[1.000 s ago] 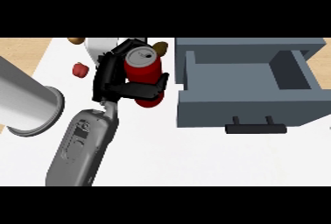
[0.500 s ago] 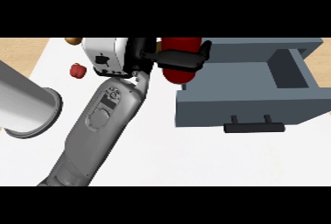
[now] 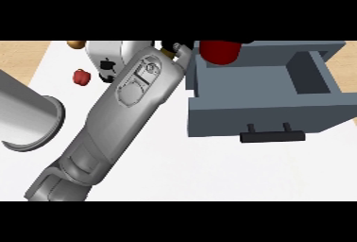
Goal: Pick up the can, place it into the drawer and close the drawer
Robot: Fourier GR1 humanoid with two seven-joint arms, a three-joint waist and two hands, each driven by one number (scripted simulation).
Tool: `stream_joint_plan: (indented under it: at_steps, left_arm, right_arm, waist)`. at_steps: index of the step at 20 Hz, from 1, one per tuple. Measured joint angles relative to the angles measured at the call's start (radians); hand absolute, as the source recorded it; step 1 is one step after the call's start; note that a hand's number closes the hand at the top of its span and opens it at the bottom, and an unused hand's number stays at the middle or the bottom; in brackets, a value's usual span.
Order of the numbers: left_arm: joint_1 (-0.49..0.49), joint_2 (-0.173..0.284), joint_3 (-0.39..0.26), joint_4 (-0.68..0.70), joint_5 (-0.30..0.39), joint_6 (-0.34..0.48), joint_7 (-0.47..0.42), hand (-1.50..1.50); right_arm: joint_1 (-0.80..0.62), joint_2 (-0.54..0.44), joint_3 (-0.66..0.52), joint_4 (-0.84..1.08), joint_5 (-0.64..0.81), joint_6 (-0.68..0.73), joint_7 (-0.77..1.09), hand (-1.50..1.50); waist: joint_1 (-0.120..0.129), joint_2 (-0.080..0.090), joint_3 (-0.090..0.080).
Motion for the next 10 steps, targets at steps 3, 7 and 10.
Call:
stream_joint_plan:
  at_steps: [3, 7, 10]
  left_arm:
    - [-0.074, 0.0, -0.01, 0.083, 0.035, 0.015, -0.006, 1.5]
    - [-0.138, 0.0, -0.032, 0.19, 0.087, 0.031, -0.049, 1.5]
    - [-0.179, 0.0, -0.059, 0.259, 0.133, 0.043, -0.076, 1.5]
  right_arm:
    - [0.0, 0.009, 0.021, 0.006, 0.019, -0.006, -0.011, -1.5]
    - [-0.044, -0.003, 0.02, 0.026, 0.019, -0.015, 0.014, -1.5]
    - [-0.047, -0.002, 0.019, 0.047, 0.021, -0.007, -0.008, -1.5]
  waist:
    - [-0.003, 0.001, 0.0]
    - [-0.011, 0.004, 0.0]
    - [-0.02, 0.006, 0.001]
